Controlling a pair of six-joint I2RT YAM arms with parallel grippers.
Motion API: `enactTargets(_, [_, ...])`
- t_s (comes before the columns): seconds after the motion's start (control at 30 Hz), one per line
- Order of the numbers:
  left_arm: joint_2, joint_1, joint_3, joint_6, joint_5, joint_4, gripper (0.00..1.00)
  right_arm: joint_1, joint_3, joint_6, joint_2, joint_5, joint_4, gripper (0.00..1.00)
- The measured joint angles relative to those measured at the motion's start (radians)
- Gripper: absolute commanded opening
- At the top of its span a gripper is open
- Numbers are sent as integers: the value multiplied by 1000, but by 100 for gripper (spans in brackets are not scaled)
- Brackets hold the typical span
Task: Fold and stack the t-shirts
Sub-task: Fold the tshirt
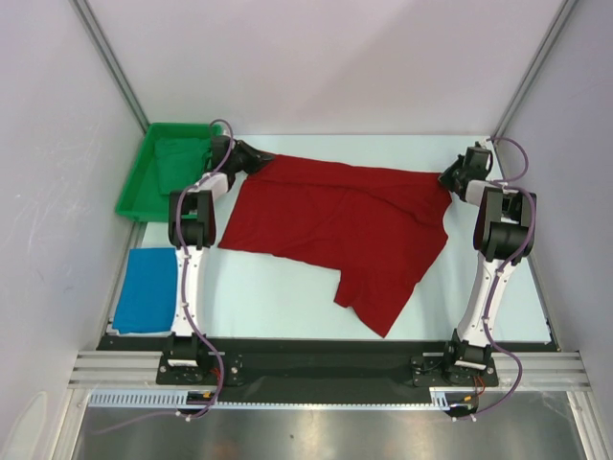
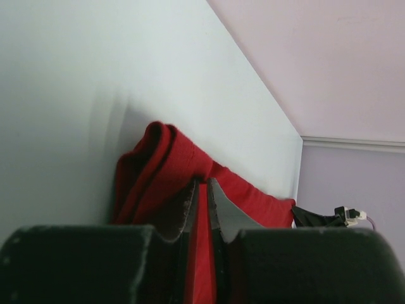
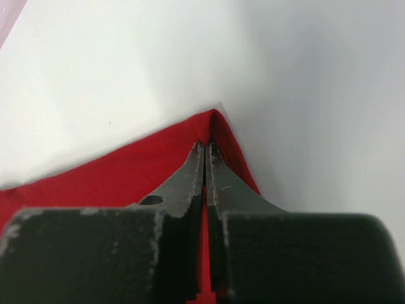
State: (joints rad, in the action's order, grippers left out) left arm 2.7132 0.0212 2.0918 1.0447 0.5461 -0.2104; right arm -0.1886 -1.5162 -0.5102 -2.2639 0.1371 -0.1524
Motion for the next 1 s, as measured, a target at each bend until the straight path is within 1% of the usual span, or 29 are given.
enactTargets(0.2, [39,0,80,-19,-13,38,14,3,0,-33,0,-61,-3,0])
enactTargets(0.3, [53,-3,122,-45,-23,69,18,3,-5,-37,0,-71,2,0])
enactTargets(0.33, [53,-4,130,-56,-25,82,21,3,-5,-37,0,-72,4,0])
enactTargets(0.4, [53,-5,140,-79,-31,97,26,3,-14,-38,0,-67,18,8])
enactTargets(0.43, [51,-6,142,-89,-32,101,27,2,-24,-36,-1,-63,34,18])
enactTargets(0.53, [21,-6,126,-131,-47,129,33,-2,-64,-32,-2,-53,99,31])
enactTargets(0.57, [0,-6,108,-150,-54,150,34,-5,-81,-28,-2,-52,124,39])
enactTargets(0.6, [-31,-7,85,-173,-67,165,36,-7,-98,-21,-2,-53,151,41])
enactTargets(0.63, [-61,-8,60,-193,-76,185,37,-11,-115,-13,-2,-54,183,49])
enactTargets(0.7, [-141,-10,9,-237,-101,229,38,-14,-130,6,5,-62,235,54])
enactTargets(0.73, [-189,-11,-20,-261,-114,242,39,-15,-130,13,17,-71,274,61])
enactTargets(0.87, [-405,-11,-143,-327,-153,281,41,-16,-108,46,91,-122,391,72])
enactTargets(0.97, [-581,-13,-280,-350,-167,269,43,-12,-47,72,190,-161,455,74])
enactTargets(1.0, [-651,-12,-350,-356,-170,244,44,-8,-16,79,230,-174,467,74])
